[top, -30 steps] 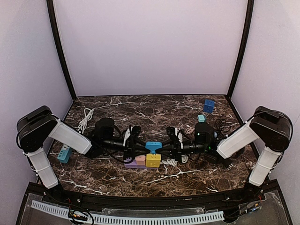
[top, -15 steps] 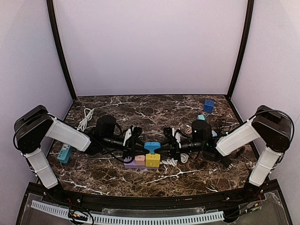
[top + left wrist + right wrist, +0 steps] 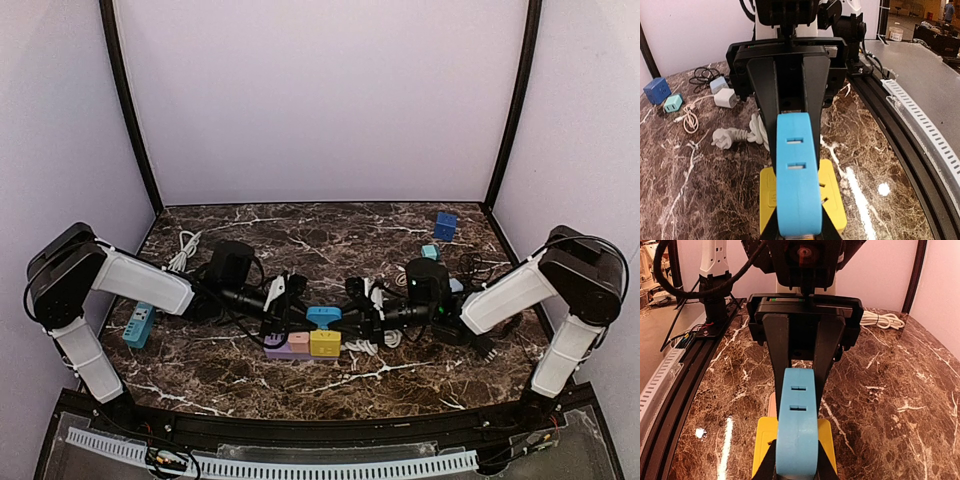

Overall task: Insert the plug
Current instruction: Insert the plug into the socket.

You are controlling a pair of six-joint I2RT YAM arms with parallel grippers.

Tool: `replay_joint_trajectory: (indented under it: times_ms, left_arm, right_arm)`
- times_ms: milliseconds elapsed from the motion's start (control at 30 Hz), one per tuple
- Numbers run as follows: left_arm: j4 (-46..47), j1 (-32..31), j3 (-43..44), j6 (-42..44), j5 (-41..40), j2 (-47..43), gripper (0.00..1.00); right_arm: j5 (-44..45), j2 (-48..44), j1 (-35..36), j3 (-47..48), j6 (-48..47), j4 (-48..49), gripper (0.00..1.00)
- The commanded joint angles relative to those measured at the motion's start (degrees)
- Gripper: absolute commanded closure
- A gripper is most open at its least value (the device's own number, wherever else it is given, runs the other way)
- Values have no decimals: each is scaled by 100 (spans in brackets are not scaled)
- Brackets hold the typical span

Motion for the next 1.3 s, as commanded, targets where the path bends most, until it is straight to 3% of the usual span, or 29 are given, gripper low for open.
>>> replay_joint_trajectory:
  times_ms: [0,500,800,900,967,1000,1067,1167,1267]
  left_arm:
    - [-1375,-229,11,630,-107,182,99]
    - [-1595,-246,146,416,-149,189,99]
    - [-1660,-247,183,483,-171,167,99]
    - [-1516,-246,109,443,-185,81,98]
    - [-1263,-246,74,210,-248,-26,71]
    - [-1093,-241,73,123,-265,-65,49]
    - [-923,-233,60,-57,-320,-193,34]
    - [-879,-216,-25,-70,-471,-411,29]
    - [-983,-219,-122,24,-610,-601,27]
  right_arm:
    - [-11,436,446,-272,-162,-1501,100]
    - [-98,804,189,-783,67,-712,100]
    - [66,774,237,-532,-174,-1199,100]
    - [27,719,247,-437,-137,-1255,92]
    - [14,618,240,-268,-124,-1387,83]
    - [49,562,246,-168,-121,-1498,80]
    - [107,419,249,-5,-171,-1697,72]
    - [189,175,249,42,-230,-1685,67]
    - [259,3,251,133,-207,-1769,53]
